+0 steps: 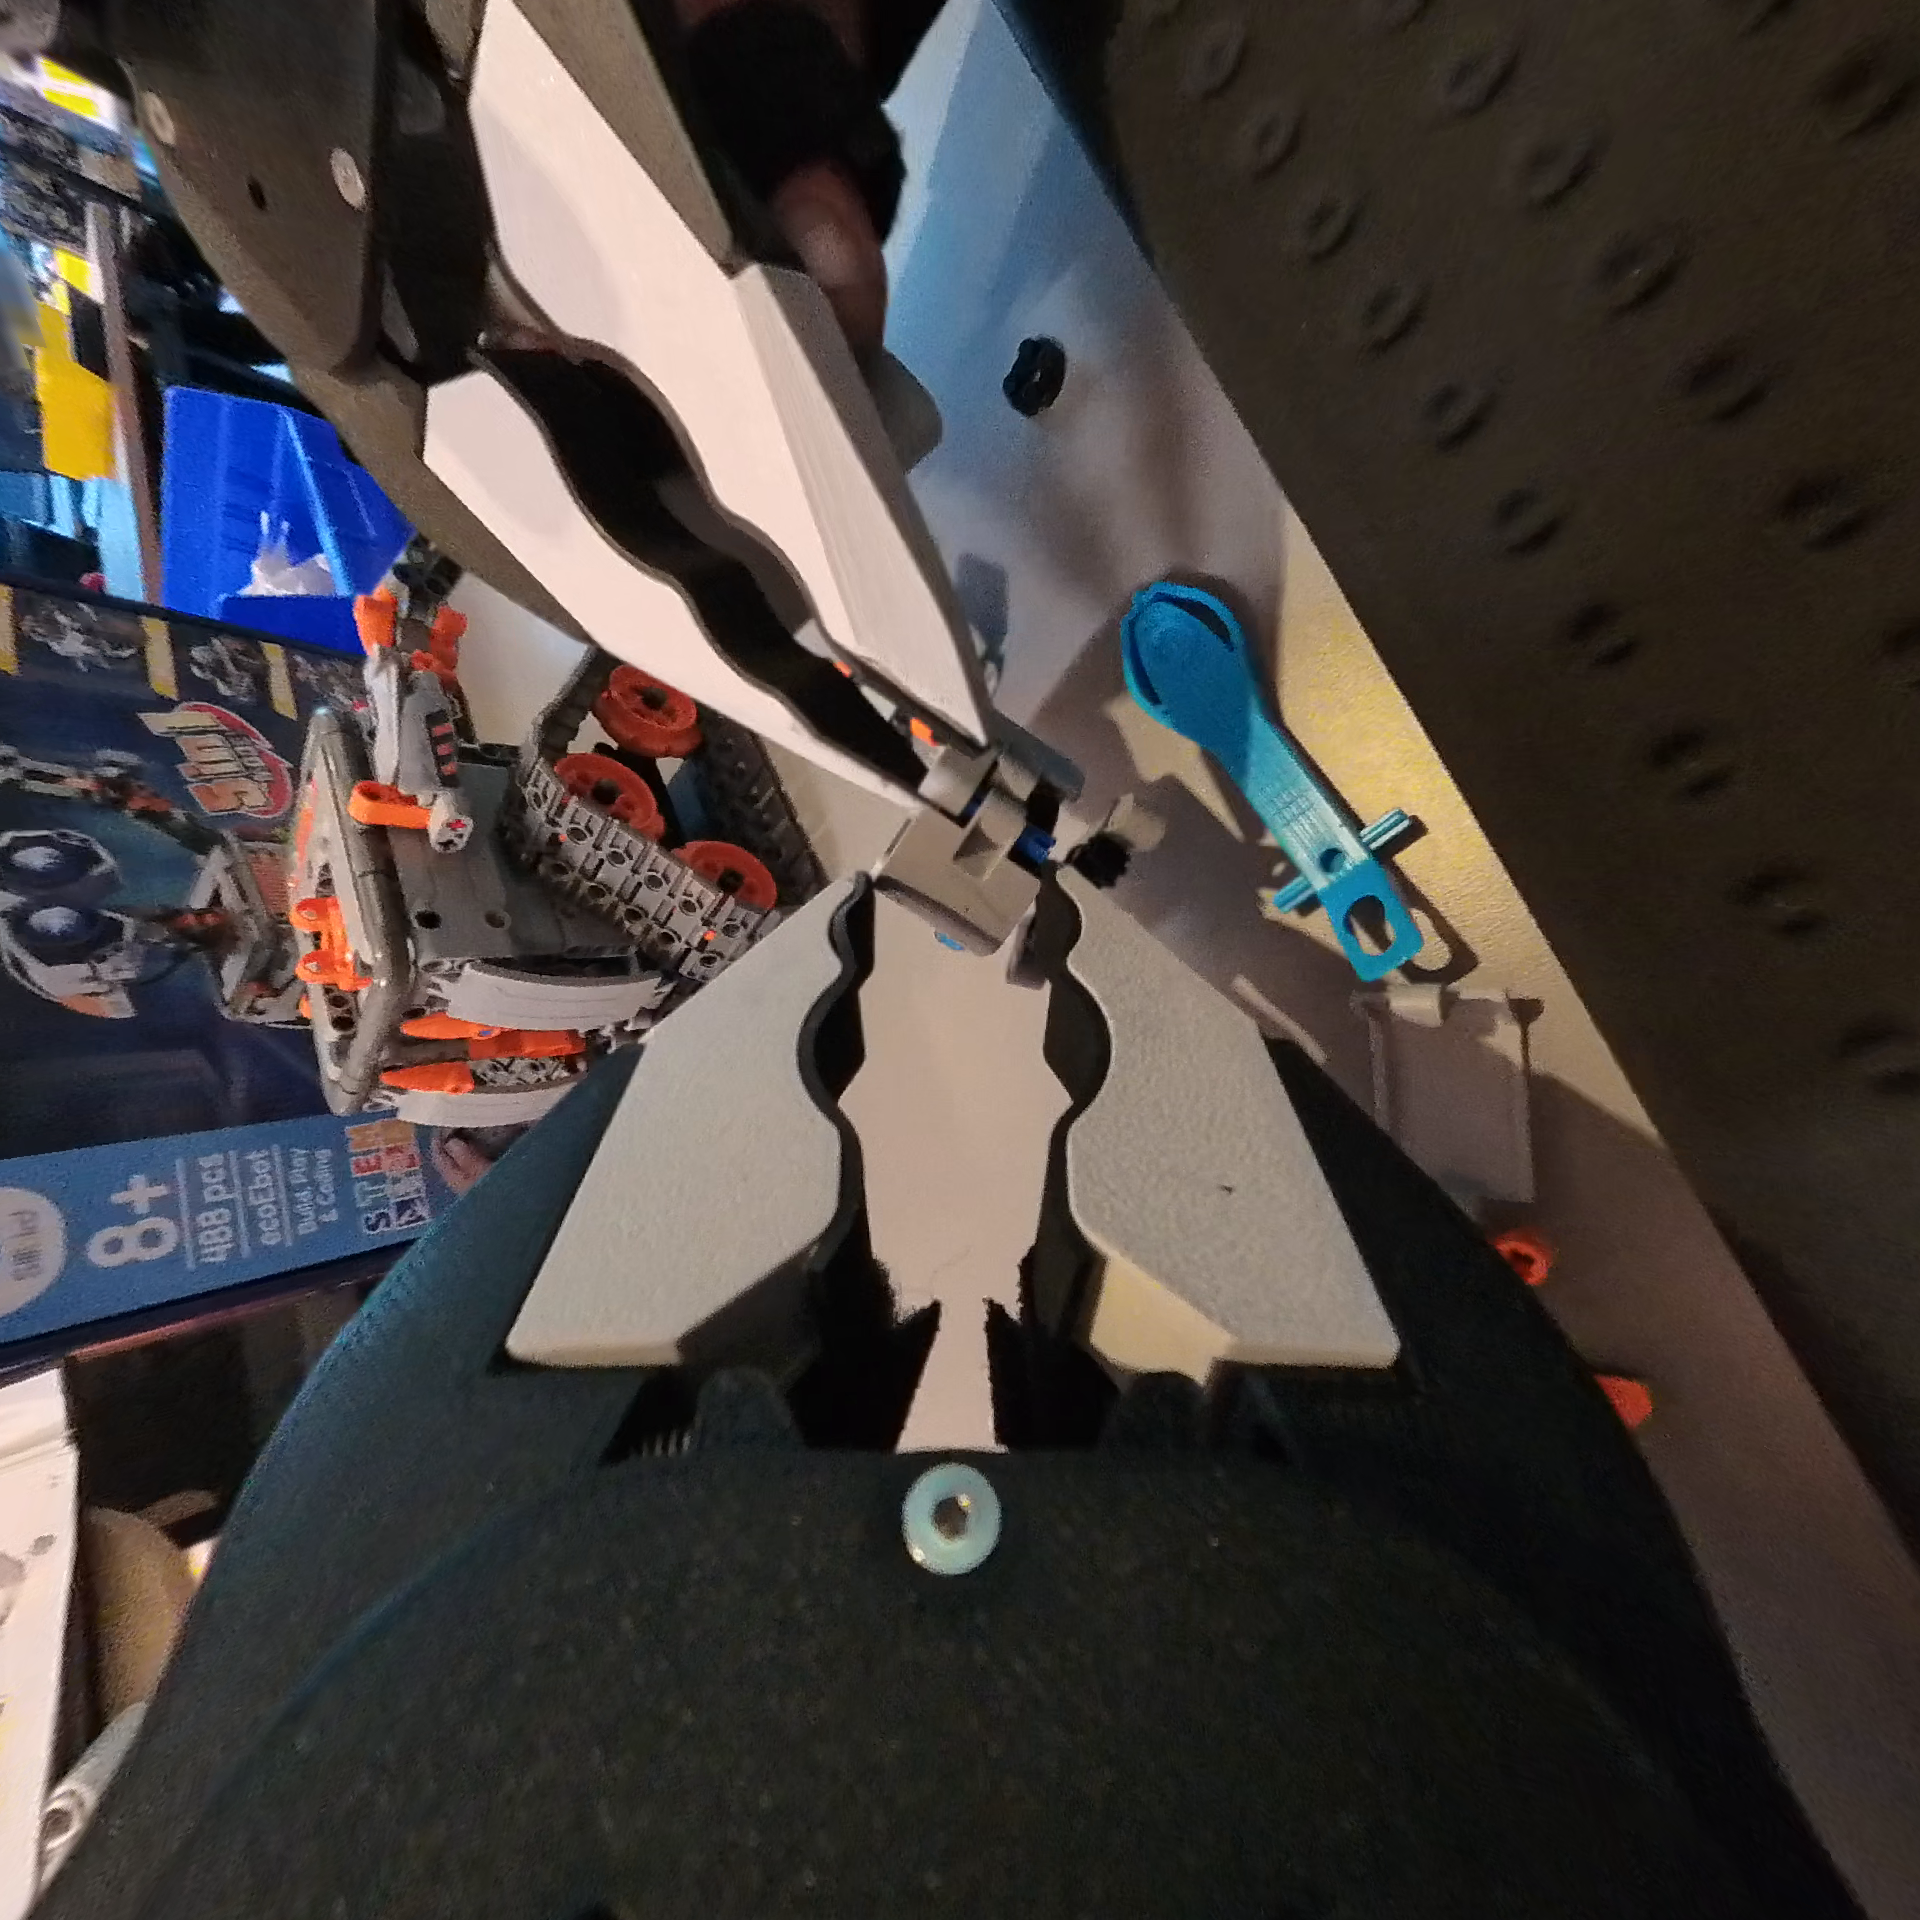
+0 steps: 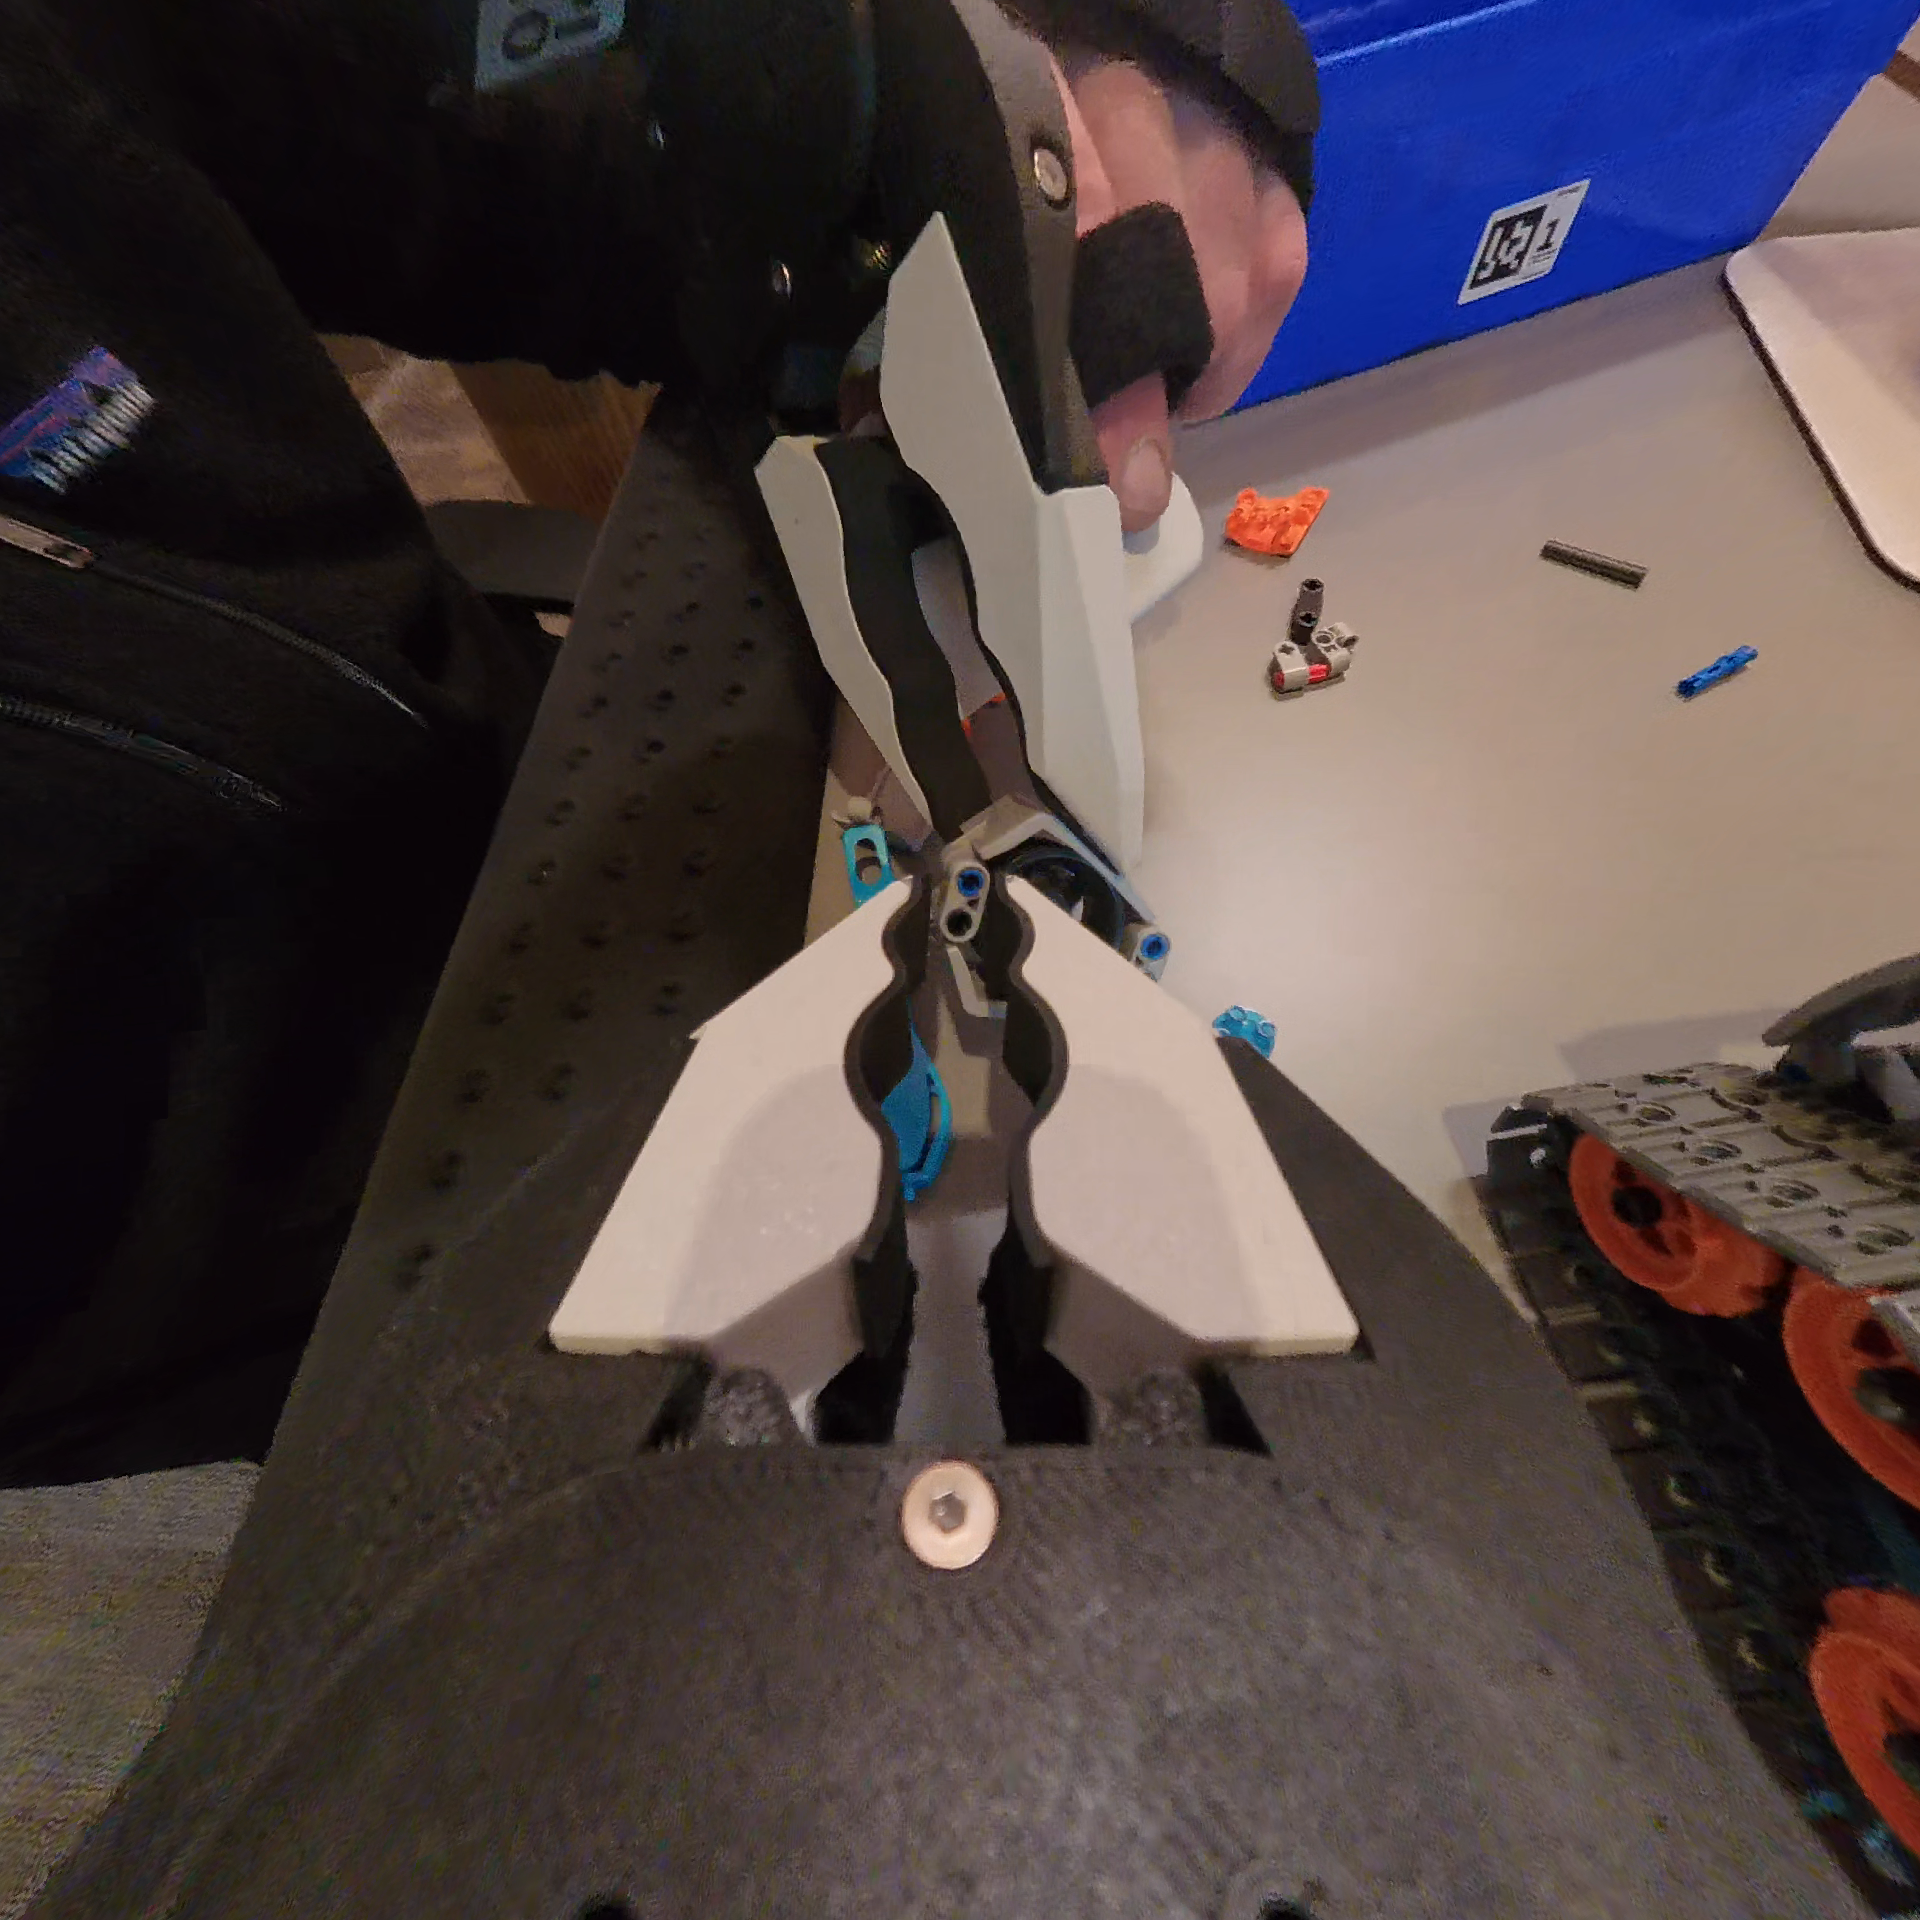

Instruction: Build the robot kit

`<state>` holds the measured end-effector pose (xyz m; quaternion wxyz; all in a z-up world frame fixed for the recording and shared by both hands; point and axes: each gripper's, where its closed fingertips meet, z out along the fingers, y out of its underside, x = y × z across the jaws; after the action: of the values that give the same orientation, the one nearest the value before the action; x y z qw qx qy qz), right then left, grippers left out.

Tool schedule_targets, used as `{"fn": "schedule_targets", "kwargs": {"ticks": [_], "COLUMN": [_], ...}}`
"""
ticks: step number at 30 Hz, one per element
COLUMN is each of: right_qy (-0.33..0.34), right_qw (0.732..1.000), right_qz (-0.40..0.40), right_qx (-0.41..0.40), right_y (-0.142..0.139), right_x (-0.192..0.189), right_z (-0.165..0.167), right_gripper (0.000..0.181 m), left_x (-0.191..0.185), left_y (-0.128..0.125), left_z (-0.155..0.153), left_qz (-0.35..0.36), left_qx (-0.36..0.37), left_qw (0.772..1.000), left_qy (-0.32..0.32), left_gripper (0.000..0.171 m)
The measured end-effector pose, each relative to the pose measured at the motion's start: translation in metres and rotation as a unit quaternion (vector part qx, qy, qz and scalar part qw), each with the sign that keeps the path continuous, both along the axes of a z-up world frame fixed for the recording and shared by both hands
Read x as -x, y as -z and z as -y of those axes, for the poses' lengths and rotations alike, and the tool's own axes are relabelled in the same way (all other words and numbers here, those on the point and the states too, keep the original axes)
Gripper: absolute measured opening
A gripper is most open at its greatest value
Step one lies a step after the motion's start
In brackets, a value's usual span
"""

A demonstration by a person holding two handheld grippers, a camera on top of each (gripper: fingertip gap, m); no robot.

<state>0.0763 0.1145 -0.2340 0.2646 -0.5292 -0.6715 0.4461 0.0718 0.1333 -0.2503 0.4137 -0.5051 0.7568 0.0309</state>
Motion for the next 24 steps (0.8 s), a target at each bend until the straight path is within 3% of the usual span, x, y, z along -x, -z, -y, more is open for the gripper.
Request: {"fn": "schedule_targets", "kwargs": {"ticks": [10,17,24], "right_qy": [0.015,-0.008,-0.018], "right_qw": [0.999,0.996,0.994], "right_qz": [0.034,0.067,0.061], "right_qx": [-0.031,-0.058,-0.09], "right_y": [0.017,0.034,0.034], "right_x": [0.003,0.005,0.007], "right_z": [-0.002,0.008,0.012], "right_gripper": [0.004,0.004,0.003], "left_x": [-0.002,0.001,0.004], "left_y": [0.013,0.029,0.029], "left_z": [-0.001,0.009,0.012], "left_qz": [-0.044,-0.105,-0.14], "left_qx": [-0.06,-0.14,-0.205], "left_qw": [0.997,0.984,0.968], "left_qy": [0.002,0.028,0.025], "left_gripper": [0.03,0.026,0.024]}}
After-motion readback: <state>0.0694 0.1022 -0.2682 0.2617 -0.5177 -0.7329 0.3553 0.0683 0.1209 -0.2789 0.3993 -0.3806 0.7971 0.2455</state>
